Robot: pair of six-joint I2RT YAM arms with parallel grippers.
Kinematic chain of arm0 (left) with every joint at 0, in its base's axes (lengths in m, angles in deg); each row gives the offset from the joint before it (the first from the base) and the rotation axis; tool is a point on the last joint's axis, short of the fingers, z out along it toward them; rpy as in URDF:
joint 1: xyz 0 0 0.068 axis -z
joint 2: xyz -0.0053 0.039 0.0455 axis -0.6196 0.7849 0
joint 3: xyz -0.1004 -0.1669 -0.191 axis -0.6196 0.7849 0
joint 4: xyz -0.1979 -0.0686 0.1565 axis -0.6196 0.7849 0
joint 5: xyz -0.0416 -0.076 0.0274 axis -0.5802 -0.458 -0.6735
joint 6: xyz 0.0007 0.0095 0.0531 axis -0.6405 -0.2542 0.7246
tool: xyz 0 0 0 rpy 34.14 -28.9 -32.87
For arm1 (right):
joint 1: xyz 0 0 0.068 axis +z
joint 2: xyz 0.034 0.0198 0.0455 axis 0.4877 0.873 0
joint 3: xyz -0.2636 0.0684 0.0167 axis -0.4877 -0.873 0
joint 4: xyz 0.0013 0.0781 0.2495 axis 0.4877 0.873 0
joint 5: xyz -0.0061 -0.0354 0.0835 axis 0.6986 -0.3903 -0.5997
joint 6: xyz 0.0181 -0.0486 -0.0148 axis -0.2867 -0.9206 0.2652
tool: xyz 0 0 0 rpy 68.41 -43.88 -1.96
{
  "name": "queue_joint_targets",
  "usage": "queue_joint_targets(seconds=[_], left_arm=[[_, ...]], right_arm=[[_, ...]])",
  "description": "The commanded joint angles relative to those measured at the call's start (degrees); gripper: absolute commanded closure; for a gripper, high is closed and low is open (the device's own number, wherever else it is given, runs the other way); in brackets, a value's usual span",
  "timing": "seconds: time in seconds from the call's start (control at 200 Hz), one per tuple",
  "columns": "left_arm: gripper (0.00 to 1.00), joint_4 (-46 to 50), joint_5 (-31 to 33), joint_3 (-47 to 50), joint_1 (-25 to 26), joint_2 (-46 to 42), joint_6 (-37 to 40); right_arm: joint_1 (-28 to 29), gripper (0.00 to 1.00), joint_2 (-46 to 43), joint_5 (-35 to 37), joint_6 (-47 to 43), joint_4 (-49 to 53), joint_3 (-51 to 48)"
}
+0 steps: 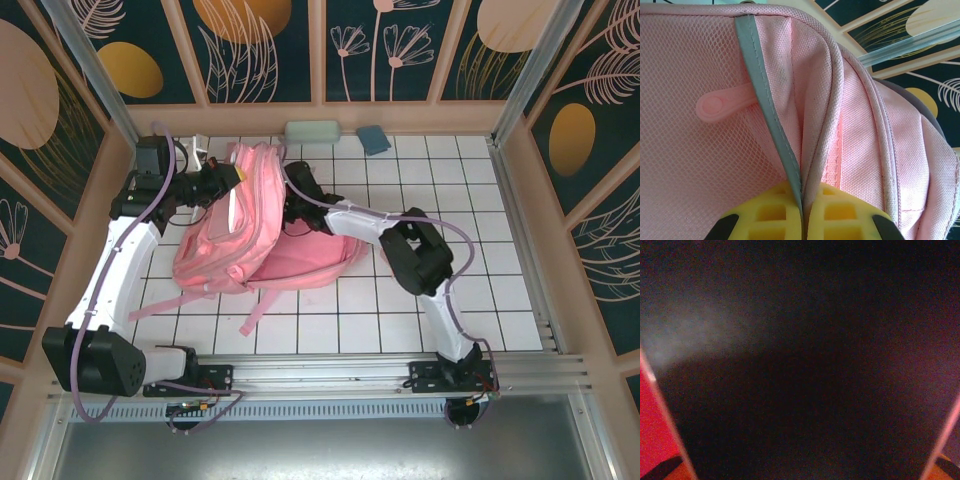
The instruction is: Pack books, pencil case, and school supplies into a backpack
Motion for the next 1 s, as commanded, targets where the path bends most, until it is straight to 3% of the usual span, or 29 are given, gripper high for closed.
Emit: queue_joint_targets(seconds=[0.0,0.3,0.525,0.626,0.726,0.751,0.796,0.996], left_arm=[[1.0,-12.5,-6.0,-5.0,-0.1,-1.2,-1.5],[1.0,-14.8,-7.7,-7.4,-0.1,1.3,-3.5],[1.0,-14.4,-7.5,-7.6,-0.1,1.5,-3.0],[1.0,-13.5,-6.9,-7.6,-0.1,1.0,-2.5],[1.0,-12.7,-6.2,-7.3,-0.2,0.4,-1.9],[1.0,-12.7,-6.2,-7.2,-0.2,0.1,-2.0],[1.0,-12.7,-6.0,-7.1,-0.2,-0.2,-2.0],[1.0,-12.3,-5.3,-7.9,-0.4,-1.2,-2.0]], right_arm=[[1.7,0.86,4.7,0.2,4.7,-3.4,6.9],[7.5,0.76,18.2,5.8,0.5,14.6,27.9],[9.3,0.43,26.0,7.8,-1.7,26.0,39.0],[9.0,0.31,23.5,8.6,-3.5,26.4,36.9],[7.8,0.19,16.7,9.2,-4.1,21.0,27.8],[7.5,0.09,15.0,9.0,-3.8,18.8,24.9],[6.7,0.03,11.5,8.0,-3.1,14.6,20.3],[4.0,0.01,3.8,2.6,-1.0,4.1,9.7]])
